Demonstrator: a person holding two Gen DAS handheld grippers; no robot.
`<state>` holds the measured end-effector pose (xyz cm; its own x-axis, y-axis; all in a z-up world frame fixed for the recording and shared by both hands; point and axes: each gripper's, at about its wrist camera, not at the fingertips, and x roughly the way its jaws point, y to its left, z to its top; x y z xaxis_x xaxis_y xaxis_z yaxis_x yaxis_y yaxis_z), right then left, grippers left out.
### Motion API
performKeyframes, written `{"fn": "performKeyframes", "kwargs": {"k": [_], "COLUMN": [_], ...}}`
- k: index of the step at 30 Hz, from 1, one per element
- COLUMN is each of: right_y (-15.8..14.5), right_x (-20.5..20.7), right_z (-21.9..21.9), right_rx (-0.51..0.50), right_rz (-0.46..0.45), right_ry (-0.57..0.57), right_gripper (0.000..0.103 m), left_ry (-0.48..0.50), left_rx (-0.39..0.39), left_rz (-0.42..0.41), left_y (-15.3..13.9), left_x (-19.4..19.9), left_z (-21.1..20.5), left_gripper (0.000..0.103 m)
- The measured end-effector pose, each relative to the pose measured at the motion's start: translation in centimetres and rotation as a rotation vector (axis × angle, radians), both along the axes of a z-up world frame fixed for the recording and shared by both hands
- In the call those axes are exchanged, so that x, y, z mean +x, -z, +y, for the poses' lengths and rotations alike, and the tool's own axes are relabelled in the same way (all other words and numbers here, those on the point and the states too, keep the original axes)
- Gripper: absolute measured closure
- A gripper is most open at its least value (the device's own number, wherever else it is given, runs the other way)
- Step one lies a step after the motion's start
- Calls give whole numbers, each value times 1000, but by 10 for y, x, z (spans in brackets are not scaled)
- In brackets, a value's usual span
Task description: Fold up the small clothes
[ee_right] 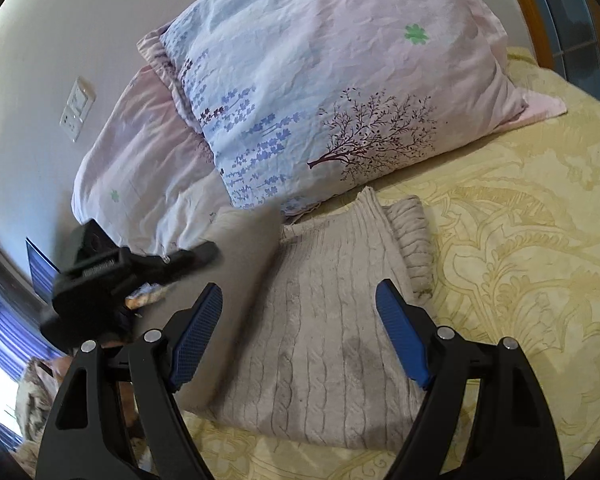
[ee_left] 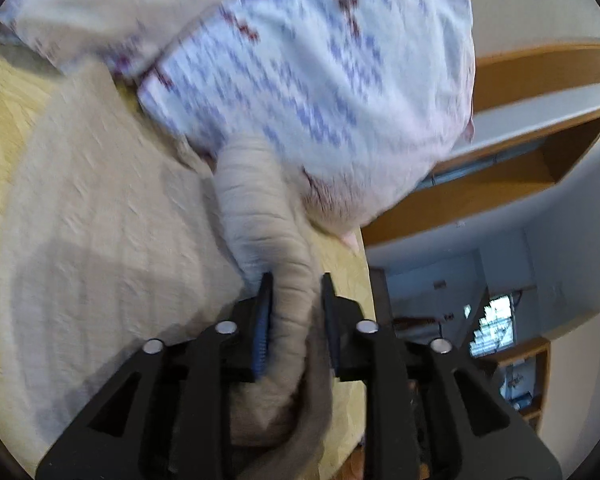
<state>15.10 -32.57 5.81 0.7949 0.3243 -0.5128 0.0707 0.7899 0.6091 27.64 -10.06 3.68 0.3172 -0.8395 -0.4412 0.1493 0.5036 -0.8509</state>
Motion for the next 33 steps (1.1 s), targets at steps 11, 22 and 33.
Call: {"fn": "performKeyframes", "kwargs": {"k": [11,22,33], "right_y": [2,40,44], "right_x": [17,60,102], "right_z": [-12,20,23], "right_rx": [207,367,276], "right_rz": [87,322,272], "right_ry": [-123,-287,-141], "right_gripper": [22,35,84], "left_ry": [6,-47,-10], "left_rx": [109,401,370], "left_rz": [-234,-127,-101], "left_y": [-46,9,23], "left_x": [-34,-35,-40], "left_z": [50,78,74], "left_gripper": [27,27,28]}}
